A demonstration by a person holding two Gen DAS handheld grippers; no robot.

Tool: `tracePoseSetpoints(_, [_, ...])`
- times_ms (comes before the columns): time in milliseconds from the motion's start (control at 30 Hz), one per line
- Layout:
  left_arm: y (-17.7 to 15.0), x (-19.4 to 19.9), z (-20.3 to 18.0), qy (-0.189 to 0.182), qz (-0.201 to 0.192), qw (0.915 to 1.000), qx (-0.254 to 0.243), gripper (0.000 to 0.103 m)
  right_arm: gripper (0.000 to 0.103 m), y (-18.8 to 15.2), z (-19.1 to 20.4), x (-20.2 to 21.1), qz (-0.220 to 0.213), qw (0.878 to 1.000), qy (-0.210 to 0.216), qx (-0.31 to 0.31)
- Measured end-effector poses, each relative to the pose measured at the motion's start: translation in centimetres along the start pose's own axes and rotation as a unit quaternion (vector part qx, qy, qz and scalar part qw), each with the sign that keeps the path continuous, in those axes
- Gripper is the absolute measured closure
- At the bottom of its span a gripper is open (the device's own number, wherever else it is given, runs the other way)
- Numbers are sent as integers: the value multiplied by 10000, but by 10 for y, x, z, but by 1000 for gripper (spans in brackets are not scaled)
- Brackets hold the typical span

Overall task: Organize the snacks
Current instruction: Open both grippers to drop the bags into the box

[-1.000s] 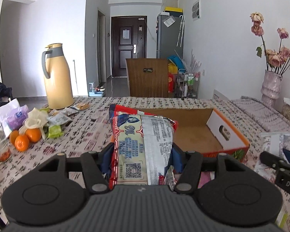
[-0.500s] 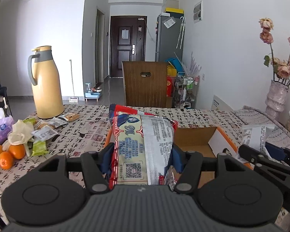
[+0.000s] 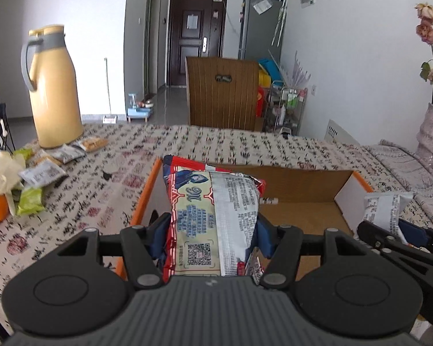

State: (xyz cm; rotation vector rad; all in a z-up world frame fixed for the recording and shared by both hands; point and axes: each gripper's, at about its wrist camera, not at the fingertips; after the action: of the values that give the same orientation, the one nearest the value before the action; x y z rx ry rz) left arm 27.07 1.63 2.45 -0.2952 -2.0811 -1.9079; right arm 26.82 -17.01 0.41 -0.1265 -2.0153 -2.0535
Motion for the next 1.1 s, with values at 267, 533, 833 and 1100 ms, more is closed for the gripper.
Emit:
tracePoseSetpoints(267, [-4, -1, 5, -86, 23, 9999, 71, 32, 58, -4, 0, -1, 145, 9999, 29, 17])
tracePoseSetpoints(533, [2, 16, 4, -32, -406, 9991, 133, 0, 6, 0, -7, 8, -60, 9998, -121, -141])
tracePoseSetpoints(833, [3, 19, 6, -30, -425, 9989, 187, 0, 0, 1, -13, 12, -133, 9994, -148, -285])
tracePoseSetpoints(1100, [10, 36, -1, -48, -601, 9981, 79, 0, 0, 10, -10, 22, -267, 9994, -84, -220])
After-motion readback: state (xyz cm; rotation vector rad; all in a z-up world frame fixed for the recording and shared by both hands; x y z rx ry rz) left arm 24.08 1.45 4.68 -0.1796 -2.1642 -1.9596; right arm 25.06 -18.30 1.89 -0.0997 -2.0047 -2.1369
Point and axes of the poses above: each gripper's, at about its wrist camera, not at the fingertips, and x roughly against the way its jaws point, z to its left, y to its top, and after that the axes turned 13 degrees about -z, right-handed
